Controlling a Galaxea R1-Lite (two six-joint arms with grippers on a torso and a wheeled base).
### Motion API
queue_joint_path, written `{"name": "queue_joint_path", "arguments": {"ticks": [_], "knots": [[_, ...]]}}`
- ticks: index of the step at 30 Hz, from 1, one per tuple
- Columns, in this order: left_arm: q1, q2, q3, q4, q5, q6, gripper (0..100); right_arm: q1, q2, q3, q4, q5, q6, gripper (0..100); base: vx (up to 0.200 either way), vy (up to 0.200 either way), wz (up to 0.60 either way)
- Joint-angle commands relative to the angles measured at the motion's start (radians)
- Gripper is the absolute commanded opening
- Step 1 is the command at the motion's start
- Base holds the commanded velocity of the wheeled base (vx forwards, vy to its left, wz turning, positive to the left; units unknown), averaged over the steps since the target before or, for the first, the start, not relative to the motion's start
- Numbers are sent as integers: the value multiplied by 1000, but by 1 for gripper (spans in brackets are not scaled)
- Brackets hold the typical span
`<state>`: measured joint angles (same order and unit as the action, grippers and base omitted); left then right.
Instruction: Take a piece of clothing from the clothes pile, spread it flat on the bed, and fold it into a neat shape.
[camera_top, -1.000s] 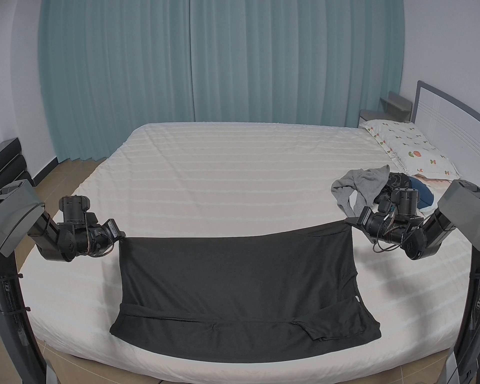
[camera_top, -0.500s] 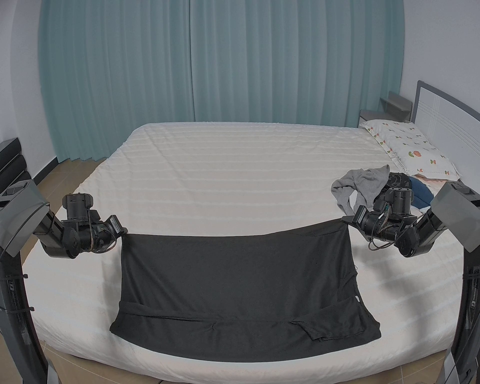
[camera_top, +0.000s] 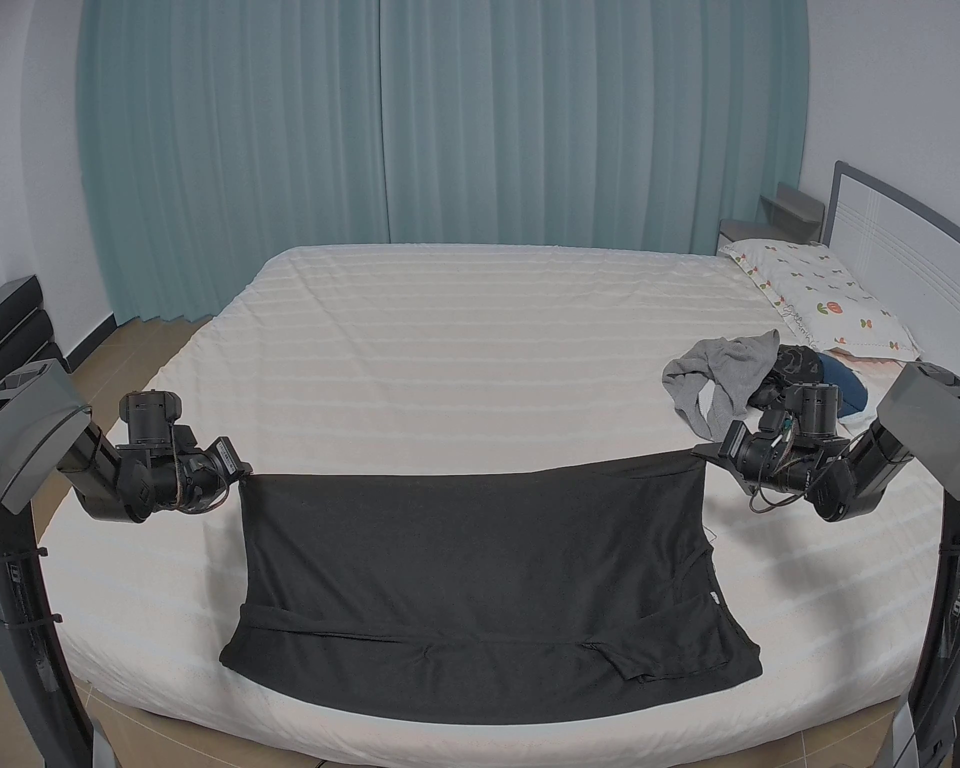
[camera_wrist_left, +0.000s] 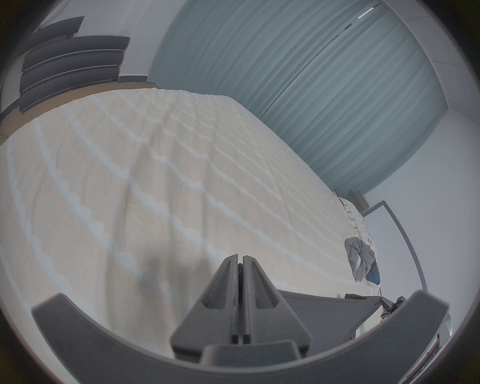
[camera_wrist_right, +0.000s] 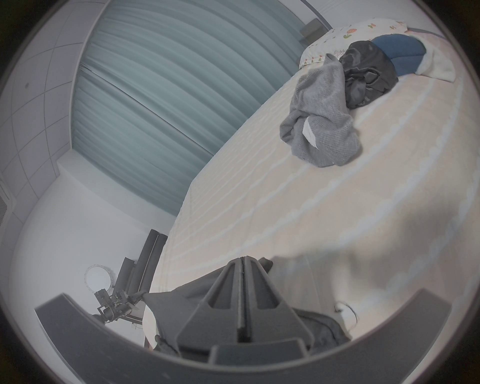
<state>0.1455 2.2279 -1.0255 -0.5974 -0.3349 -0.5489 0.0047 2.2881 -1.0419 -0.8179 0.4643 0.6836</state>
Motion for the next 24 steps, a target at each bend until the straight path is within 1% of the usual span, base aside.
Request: {"name": "queue_joint_path", "arguments": {"ticks": [1,3,4,6,8,9,12,16,17,18,19,20,24], "knots": [[3,-66,73,1,-4,40,0,-14,-81,95,-1,37,-6,0,0,0,0],[5,-80,107,1,-9,81,0,-14,-99,138,-1,48,-16,0,0,0,0],[5,-80,110,-1,-9,84,0,-14,-101,141,-1,48,-18,0,0,0,0],[6,-96,168,-8,-9,144,0,-17,-114,207,-3,51,-65,0,0,0,0],[6,-105,197,-8,-9,165,0,-17,-116,246,-12,51,-96,0,0,0,0],[8,-114,225,-10,-9,190,0,-17,-122,284,-14,53,-133,0,0,0,0],[6,-129,280,-8,-9,230,0,-18,-136,349,-14,57,-187,0,0,0,0],[5,-142,335,-8,-9,267,0,-18,-145,411,-14,56,-253,0,0,0,0],[5,-142,335,-8,-9,267,0,-18,-145,411,-14,56,-253,0,0,0,0],[5,-142,360,-8,-9,282,0,-18,-145,441,-14,56,-279,0,0,0,0],[5,-142,360,-8,-9,282,0,-18,-145,441,-14,56,-279,0,0,0,0],[5,-140,381,-8,-10,296,0,-18,-136,473,-15,54,-309,0,0,0,0],[5,-137,417,-10,-10,310,0,-23,-114,502,-15,54,-352,0,0,0,0]]}}
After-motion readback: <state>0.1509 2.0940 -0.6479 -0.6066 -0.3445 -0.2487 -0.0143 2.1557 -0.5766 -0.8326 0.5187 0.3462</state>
